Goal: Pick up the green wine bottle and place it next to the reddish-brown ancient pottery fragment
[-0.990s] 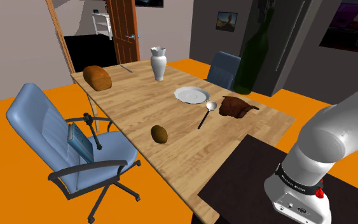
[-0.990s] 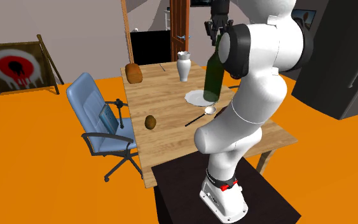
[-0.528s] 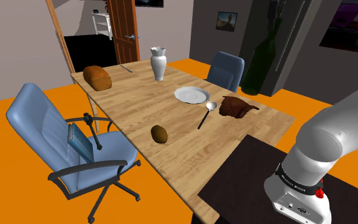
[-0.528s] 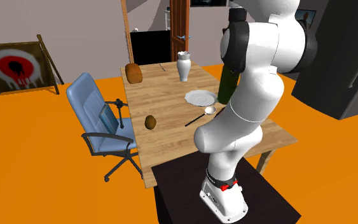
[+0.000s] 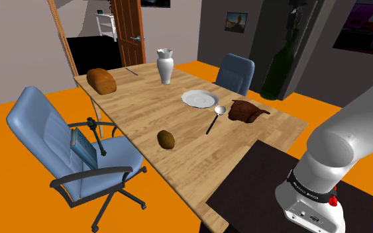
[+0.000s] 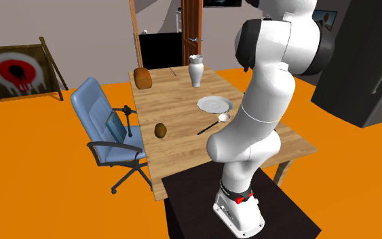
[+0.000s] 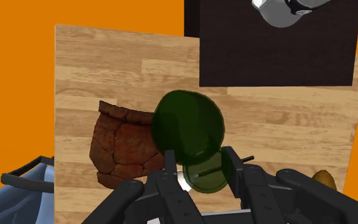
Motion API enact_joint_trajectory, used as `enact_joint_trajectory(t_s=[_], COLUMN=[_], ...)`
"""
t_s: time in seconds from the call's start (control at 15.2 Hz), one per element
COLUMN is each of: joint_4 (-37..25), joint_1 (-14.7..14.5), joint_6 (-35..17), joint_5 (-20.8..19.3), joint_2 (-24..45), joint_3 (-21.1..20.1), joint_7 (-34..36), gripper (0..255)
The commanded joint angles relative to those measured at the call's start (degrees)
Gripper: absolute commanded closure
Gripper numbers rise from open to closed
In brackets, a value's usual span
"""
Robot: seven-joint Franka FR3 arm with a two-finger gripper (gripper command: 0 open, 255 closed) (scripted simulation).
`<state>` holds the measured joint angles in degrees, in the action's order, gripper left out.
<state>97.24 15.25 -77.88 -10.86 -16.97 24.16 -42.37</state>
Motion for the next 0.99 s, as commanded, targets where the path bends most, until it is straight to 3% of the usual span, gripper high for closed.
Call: enact_joint_trajectory(t_s=[0.0,0.53,0.92], joint_4=[-1.1,-7.7,-16.7], joint_1=[0.7,4.7,11.0], joint_6=[-1.7,-7.3,-9.2], joint_5=[0.2,4.8,12.5], joint_2=[2.5,14.7,27.6], joint_3=[2.4,11.2,15.7], joint_7=[-3.0,-15.5,-25.5], gripper=[255,255,255])
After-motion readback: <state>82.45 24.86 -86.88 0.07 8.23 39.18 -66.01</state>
